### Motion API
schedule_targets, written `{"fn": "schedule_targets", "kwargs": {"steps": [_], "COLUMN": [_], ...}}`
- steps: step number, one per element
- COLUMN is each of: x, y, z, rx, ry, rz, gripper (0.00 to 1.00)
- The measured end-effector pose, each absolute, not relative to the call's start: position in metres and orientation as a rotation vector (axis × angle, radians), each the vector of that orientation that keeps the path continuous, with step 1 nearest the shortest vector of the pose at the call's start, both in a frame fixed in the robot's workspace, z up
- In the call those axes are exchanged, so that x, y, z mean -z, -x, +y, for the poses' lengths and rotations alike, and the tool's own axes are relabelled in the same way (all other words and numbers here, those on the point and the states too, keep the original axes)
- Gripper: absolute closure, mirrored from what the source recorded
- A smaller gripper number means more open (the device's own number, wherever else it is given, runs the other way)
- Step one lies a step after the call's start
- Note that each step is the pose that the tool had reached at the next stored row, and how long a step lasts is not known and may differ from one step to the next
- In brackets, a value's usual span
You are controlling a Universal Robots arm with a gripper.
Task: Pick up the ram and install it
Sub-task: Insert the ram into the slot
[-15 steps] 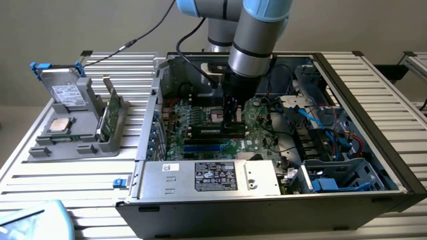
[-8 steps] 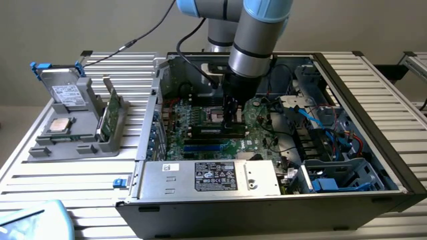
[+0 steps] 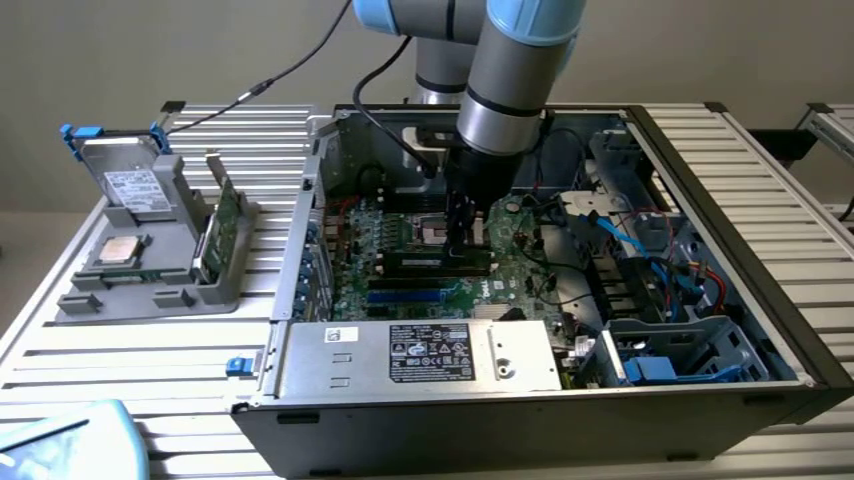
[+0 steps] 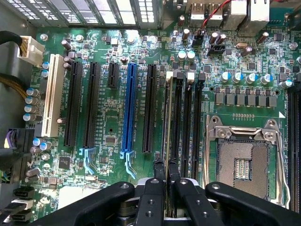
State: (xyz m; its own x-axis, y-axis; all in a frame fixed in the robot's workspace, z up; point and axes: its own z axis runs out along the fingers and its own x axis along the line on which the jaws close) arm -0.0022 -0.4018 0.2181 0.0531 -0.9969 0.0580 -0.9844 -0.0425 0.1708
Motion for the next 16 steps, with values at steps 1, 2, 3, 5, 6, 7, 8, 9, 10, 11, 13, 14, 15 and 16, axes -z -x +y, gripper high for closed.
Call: {"fn": "schedule_targets", "kwargs": {"steps": [1, 2, 3, 5, 6, 7, 8, 9, 10, 11, 13, 14, 15, 16], "x": [-0.2183, -0.2185, -0.2189, -0.2197, -0.2201, -0.2203, -0.2204, -0.2204, -0.2205, -0.2206, -0.2206, -0.2206, -0.2205, -0.2205], "y": [0.0022, 0.0022, 0.0022, 0.0022, 0.0022, 0.0022, 0.0022, 0.0022, 0.0022, 0.0022, 0.0023, 0.0023, 0.0023, 0.0023], "z": [-0.4018, -0.4018, -0.4018, -0.4018, -0.4018, -0.4018, -0.4018, -0.4018, -0.4018, -0.4018, -0.4019, -0.4019, -0.4018, -0.4018], "rx": [0.114, 0.114, 0.114, 0.114, 0.114, 0.115, 0.115, 0.116, 0.117, 0.119, 0.123, 0.125, 0.125, 0.126], "ry": [-2.154, -2.154, -2.154, -2.154, -2.154, -2.153, -2.153, -2.152, -2.152, -2.151, -2.149, -2.148, -2.148, -2.148], "rz": [-2.052, -2.052, -2.052, -2.052, -2.052, -2.052, -2.052, -2.051, -2.050, -2.049, -2.047, -2.046, -2.046, -2.046], "gripper": [0.86, 0.86, 0.86, 0.86, 0.86, 0.86, 0.86, 0.86, 0.86, 0.86, 0.86, 0.86, 0.86, 0.86]}}
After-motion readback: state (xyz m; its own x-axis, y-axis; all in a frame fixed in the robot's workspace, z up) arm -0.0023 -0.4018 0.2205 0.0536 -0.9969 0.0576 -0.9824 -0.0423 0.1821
